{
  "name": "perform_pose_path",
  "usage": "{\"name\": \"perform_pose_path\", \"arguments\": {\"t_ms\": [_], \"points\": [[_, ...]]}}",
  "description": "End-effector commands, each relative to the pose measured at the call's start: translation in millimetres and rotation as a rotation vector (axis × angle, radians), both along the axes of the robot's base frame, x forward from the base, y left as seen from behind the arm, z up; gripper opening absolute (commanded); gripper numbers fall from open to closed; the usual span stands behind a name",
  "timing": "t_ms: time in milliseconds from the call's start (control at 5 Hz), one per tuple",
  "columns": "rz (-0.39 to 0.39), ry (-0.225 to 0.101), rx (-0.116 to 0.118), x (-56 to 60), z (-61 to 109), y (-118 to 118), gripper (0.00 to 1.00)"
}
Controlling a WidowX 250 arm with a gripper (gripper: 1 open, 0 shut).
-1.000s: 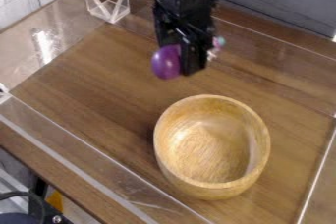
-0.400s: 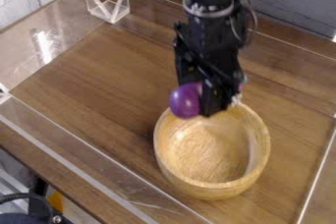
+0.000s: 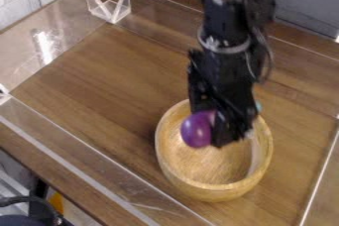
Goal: Put the purple eggplant in the brown bowl
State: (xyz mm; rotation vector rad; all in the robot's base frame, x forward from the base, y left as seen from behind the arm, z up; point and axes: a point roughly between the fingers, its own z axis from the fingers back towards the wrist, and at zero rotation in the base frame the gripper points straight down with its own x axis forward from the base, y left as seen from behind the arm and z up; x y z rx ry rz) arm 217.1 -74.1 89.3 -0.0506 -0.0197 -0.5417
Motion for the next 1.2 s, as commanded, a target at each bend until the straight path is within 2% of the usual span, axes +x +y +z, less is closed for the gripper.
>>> {"name": "perform_pose_path", "arguments": {"t_ms": [0, 200, 400, 600, 800, 1000], "points": [[-0.02, -0.024, -0.001, 1.6, -3.9, -9.1, 0.0], [-0.033, -0.02, 0.004, 1.2, -13.8, -18.0, 1.0], [-0.027, -0.018, 0.006, 1.3, -13.2, -15.9, 1.0], [-0.023, -0.016, 0.007, 1.6, -13.6, -14.5, 0.0], [-0.016, -0.012, 0.007, 1.2, -13.3, -12.5, 1.0], [-0.009, -0.008, 0.007, 0.8, -13.5, -10.9, 1.0]]}}
